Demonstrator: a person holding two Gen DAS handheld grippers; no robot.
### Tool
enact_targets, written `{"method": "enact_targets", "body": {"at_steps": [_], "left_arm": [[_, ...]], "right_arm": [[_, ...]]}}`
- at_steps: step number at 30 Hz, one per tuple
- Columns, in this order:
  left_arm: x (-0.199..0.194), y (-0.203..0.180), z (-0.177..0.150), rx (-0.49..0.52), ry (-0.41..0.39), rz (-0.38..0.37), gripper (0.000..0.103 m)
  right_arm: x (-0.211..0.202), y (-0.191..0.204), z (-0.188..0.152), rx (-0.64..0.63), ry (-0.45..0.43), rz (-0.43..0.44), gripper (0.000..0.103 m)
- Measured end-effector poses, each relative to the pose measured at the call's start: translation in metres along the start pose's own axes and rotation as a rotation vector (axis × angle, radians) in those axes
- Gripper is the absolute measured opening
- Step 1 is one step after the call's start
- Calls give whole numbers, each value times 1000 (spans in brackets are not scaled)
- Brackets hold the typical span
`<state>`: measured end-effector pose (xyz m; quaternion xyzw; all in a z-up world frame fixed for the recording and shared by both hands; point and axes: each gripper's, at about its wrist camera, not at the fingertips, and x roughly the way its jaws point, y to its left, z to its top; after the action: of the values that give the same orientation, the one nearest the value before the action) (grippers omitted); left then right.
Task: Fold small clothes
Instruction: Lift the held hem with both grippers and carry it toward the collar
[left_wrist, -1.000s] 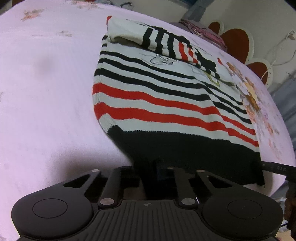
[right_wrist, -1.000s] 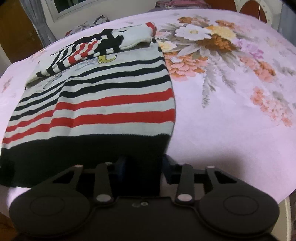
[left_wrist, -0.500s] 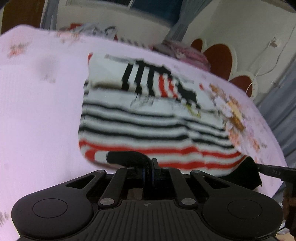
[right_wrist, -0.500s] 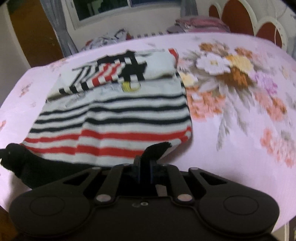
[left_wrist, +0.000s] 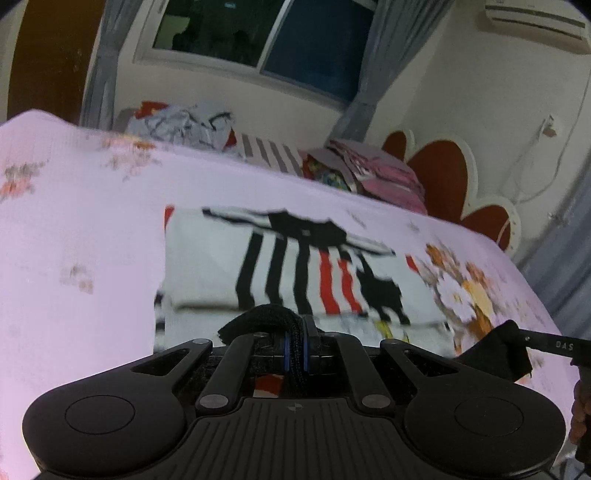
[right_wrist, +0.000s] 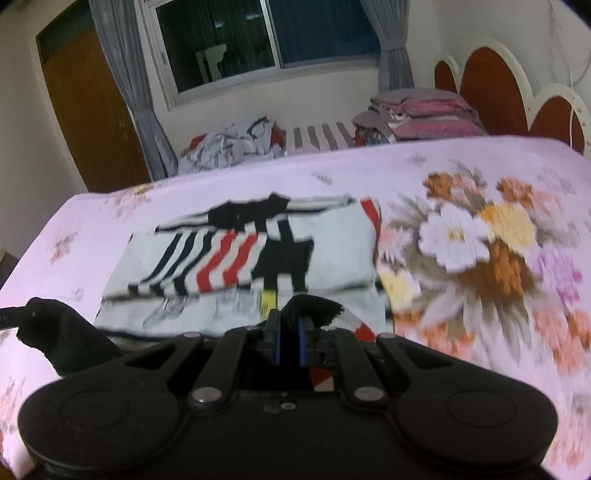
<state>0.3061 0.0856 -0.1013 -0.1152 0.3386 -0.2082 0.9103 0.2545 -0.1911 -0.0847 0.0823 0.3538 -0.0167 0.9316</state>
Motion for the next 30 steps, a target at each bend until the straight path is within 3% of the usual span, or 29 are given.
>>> {"method": "enact_targets", "body": {"at_steps": [14,30], "left_arm": [[84,2,65,-41,-36,64,5],[197,29,97,-103,90,179,6]], "right_arm": [[88,-19,68,70,-2,41,9],[203,-63,101,281,115,37,9]]}}
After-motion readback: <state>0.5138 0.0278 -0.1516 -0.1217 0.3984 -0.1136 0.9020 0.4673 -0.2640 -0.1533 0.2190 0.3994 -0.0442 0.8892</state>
